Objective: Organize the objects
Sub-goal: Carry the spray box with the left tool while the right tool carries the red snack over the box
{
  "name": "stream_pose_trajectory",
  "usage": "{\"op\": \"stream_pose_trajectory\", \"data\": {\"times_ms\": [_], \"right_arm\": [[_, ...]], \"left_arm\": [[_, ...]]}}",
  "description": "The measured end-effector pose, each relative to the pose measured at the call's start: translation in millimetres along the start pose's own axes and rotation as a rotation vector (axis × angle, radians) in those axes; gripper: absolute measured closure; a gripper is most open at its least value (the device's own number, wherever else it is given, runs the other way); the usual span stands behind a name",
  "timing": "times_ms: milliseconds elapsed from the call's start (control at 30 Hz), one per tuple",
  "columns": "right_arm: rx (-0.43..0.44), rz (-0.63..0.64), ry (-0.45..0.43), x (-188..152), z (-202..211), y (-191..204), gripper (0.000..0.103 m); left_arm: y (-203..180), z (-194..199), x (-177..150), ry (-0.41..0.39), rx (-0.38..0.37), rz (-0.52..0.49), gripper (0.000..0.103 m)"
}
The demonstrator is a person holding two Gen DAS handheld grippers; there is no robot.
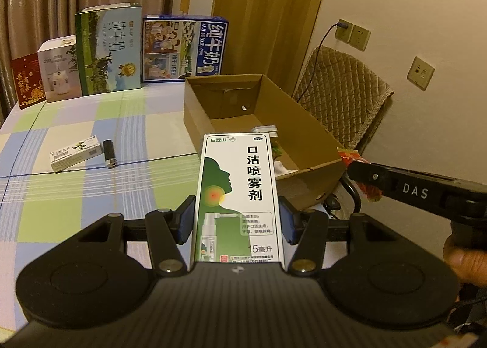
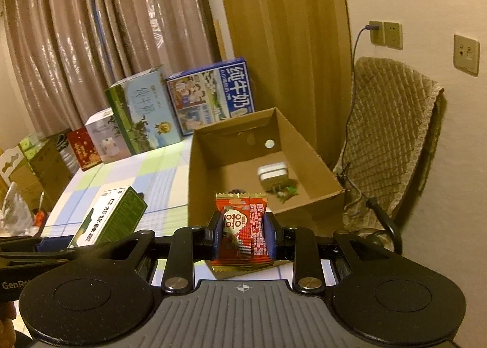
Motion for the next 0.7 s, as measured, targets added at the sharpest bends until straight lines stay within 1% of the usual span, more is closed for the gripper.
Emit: {"op": "stream_pose_trajectory", "data": {"times_ms": [300,700], "right_arm": [[-0.01,-0.012,0.011,-4.4,-3.0,-8.2,0.078],[-0.011,-0.021,0.02,-7.2,-9.9,-13.8,0.078]], "left_arm": [[-10.1,-5.2,3.4,0.002,-0.018,-0.006,0.053],[-13.0,-14.5,5.7,0.014,-0.014,-0.003,0.053]]}}
Point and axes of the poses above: each gripper's, at about its wrist camera, not at the fingertips, and z roughly against the way its jaws point, y to its left, x to its top, the point moved 8 cm from there along -z, roughly the way its jaws point, and after that the axes turned 7 degrees about x, right-handed, at the moved point
